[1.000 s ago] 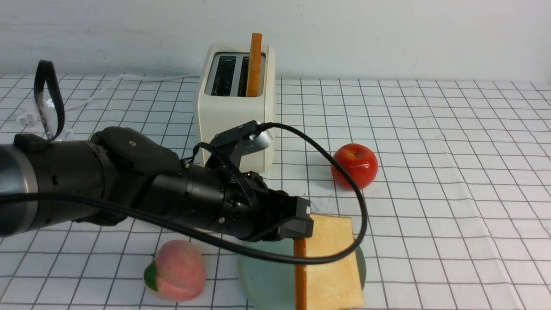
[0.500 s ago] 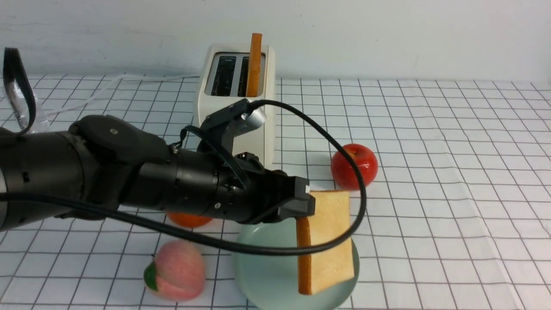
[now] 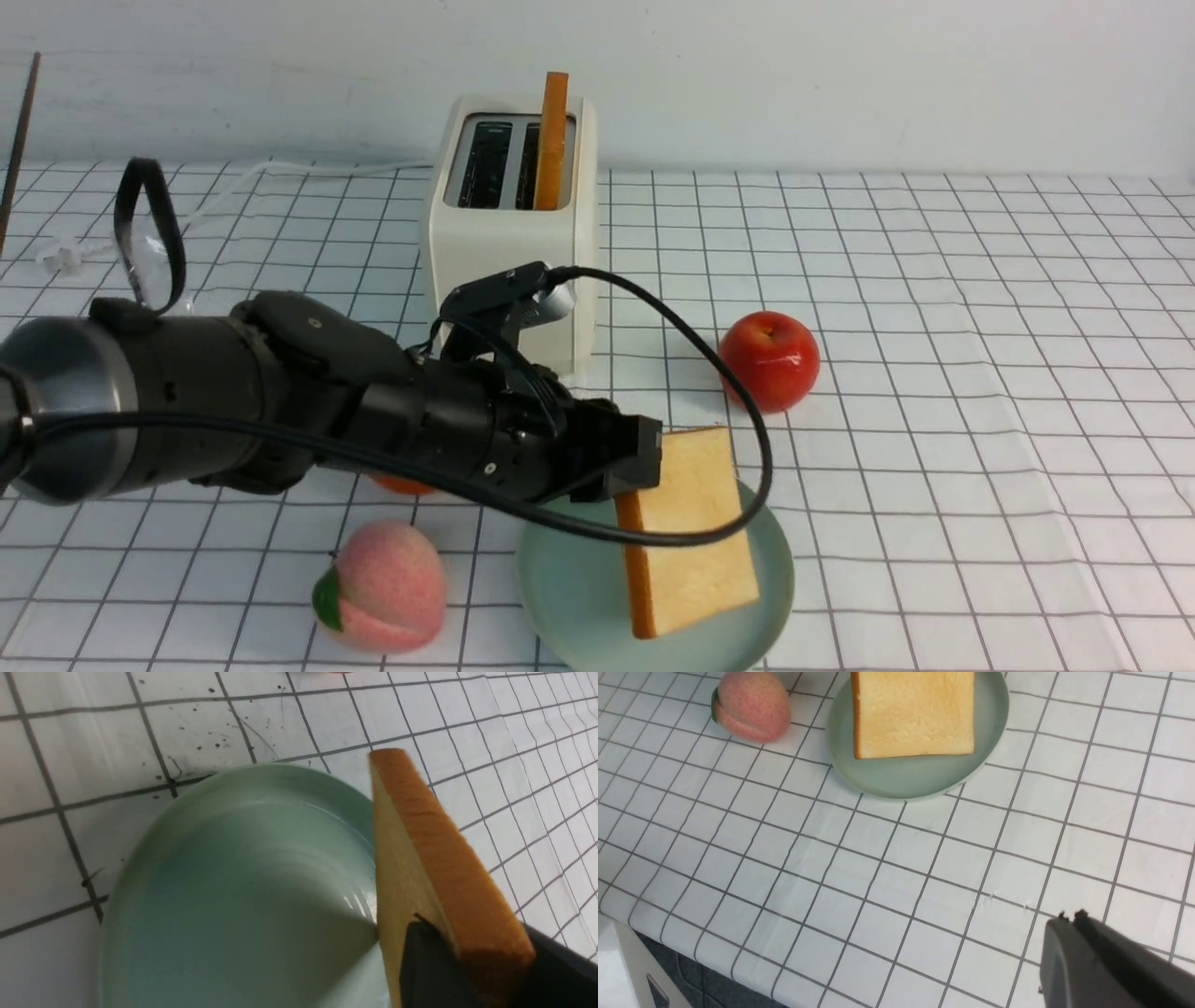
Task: Take toasted bread from bread machine on white checkered table place on plate.
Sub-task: 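Place the slice of bread on the plate with the left gripper, then grasp the toast slice in the toaster and pull it up out of the slot with the right gripper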
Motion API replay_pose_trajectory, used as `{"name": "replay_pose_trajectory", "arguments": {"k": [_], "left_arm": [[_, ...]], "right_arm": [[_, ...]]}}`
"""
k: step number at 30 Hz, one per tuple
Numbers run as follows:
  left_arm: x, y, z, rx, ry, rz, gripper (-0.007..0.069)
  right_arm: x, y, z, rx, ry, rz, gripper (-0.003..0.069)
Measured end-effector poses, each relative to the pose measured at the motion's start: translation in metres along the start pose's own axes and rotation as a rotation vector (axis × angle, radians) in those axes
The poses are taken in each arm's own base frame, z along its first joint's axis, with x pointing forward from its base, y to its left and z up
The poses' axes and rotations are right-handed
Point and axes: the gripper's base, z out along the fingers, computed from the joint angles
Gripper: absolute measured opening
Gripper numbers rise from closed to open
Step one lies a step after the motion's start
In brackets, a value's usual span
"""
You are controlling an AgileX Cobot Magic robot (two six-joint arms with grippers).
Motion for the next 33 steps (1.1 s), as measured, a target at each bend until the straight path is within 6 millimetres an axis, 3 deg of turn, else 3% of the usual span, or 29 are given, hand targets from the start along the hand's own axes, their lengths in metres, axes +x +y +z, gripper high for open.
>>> {"name": "replay_pose_trajectory", "arguments": {"k": [1, 2, 4, 5, 7, 9, 11, 12, 16, 18, 19, 20, 22, 23, 28, 32, 33], "left_arm": [[0.0, 0.0, 0.0, 0.0, 0.0, 0.003, 0.0302], [-0.001, -0.002, -0.003, -0.002, -0.004, 0.027, 0.0419], [-0.004, -0.006, -0.012, 0.0, -0.025, 0.061, 0.054], [-0.004, -0.006, -0.012, -0.002, -0.025, 0.064, 0.054], [-0.011, -0.015, -0.03, 0.001, -0.078, 0.118, 0.0634], [-0.015, -0.021, -0.044, 0.003, -0.122, 0.15, 0.0653], [-0.023, -0.034, -0.073, 0.002, -0.221, 0.212, 0.0642], [-0.024, -0.035, -0.075, 0.002, -0.229, 0.217, 0.0638], [-0.028, -0.058, -0.128, 0.024, -0.374, 0.312, 0.0454], [-0.025, -0.067, -0.152, 0.047, -0.411, 0.353, 0.0295], [-0.024, -0.069, -0.156, 0.049, -0.419, 0.365, 0.0259], [-0.019, -0.075, -0.172, 0.061, -0.426, 0.406, 0.0128], [-0.009, -0.081, -0.189, 0.071, -0.408, 0.452, 0.0013], [-0.002, -0.083, -0.201, 0.07, -0.395, 0.472, -0.0013], [0.021, -0.079, -0.223, 0.002, -0.274, 0.446, -0.0013], [0.049, -0.061, -0.248, -0.166, -0.206, 0.363, -0.0013], [0.05, -0.06, -0.25, -0.179, -0.21, 0.366, -0.0013]], "right_arm": [[0.0, 0.0, 0.0, 0.0, 0.0, 0.0, 0.0005], [0.001, 0.0, 0.0, -0.002, 0.01, 0.0, 0.0005], [0.002, 0.0, 0.0, -0.005, 0.021, 0.0, 0.0005], [0.002, 0.0, 0.0, -0.005, 0.022, 0.0, 0.0005], [0.003, 0.001, 0.0, -0.007, 0.028, 0.0, 0.0007], [0.003, 0.001, 0.0, -0.007, 0.032, 0.0, 0.0008], [0.003, 0.001, 0.0, -0.008, 0.035, 0.001, 0.0011], [0.003, 0.001, 0.0, -0.008, 0.035, 0.001, 0.0012], [0.002, 0.0, 0.002, -0.009, 0.047, 0.006, 0.0015], [-0.003, -0.001, 0.004, -0.012, 0.072, 0.015, 0.0015], [-0.003, -0.001, 0.004, -0.013, 0.071, 0.014, 0.0015], [-0.01, -0.002, 0.007, -0.021, 0.092, 0.028, 0.0015], [-0.019, -0.004, 0.011, -0.031, 0.113, 0.044, 0.0017], [-0.028, -0.005, 0.014, -0.038, 0.127, 0.055, 0.0017], [-0.054, -0.008, 0.021, -0.043, 0.148, 0.072, 0.0018], [-0.094, -0.012, 0.03, -0.059, 0.132, 0.087, 0.0018], [-0.095, -0.013, 0.032, -0.059, 0.138, 0.091, 0.0018]]}}
